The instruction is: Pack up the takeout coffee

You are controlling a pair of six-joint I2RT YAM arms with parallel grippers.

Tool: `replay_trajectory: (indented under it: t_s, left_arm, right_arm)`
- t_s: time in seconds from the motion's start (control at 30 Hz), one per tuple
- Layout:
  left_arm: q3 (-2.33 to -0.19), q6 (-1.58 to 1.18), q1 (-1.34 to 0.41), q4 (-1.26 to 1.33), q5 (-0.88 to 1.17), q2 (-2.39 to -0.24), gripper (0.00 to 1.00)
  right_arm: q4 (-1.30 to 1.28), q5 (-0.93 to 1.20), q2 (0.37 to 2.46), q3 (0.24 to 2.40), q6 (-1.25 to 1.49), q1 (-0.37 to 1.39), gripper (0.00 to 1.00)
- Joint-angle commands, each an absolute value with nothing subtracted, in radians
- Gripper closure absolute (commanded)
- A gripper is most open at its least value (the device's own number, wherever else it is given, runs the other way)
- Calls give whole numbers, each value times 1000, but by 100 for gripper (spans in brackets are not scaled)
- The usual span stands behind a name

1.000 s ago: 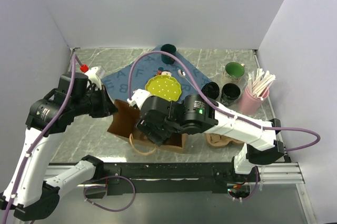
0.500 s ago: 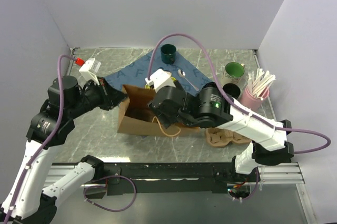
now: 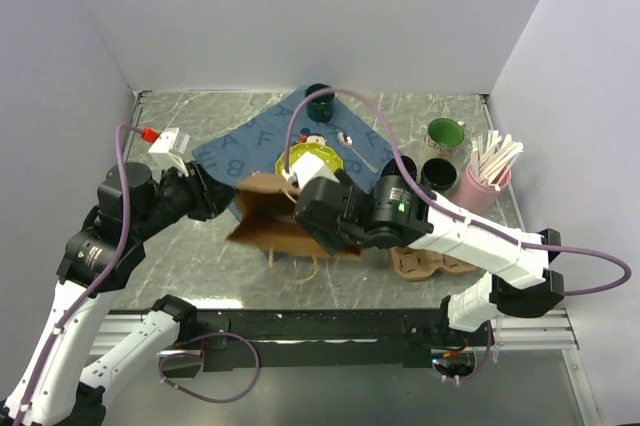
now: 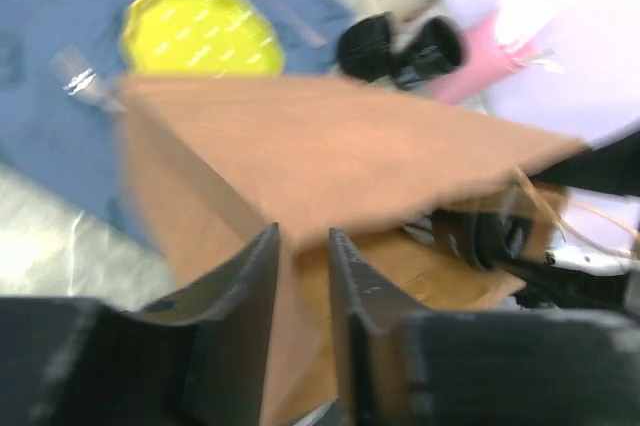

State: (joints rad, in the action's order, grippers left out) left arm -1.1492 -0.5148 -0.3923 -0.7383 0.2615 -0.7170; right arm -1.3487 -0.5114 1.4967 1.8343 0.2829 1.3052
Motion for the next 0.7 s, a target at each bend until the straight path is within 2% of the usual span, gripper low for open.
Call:
replay_trajectory:
  t_s: [0.0,0.03,0.07,0.27,0.43,0.67]
  left_arm:
    - [-1230,-525,-396,-926,121,-729,64]
    - [-1242,-537,-394,-952,114,-739,54]
    - [-1265,-541,-394,-971,107,-742,51]
    - [-1265,-591,-394,-1042,161,-724,47]
    - [-1314,-600,-394,-1101,198,-718,37]
    - [-1276,-589,-394,-1099,317,-690,31]
  right_arm:
    - [-1278,-394,1420,1747,238,1336,55]
    - [-1281,-400,1425,1749,239,1342,55]
    - [-1285,-406,1433,1755,244,1345,55]
    - [-1304,-431,1474,1789,244,1356,56]
    - [-1328,-462,1503,1838,233,1358,56]
    - [-1332,-495,1529,1873,222,1356,56]
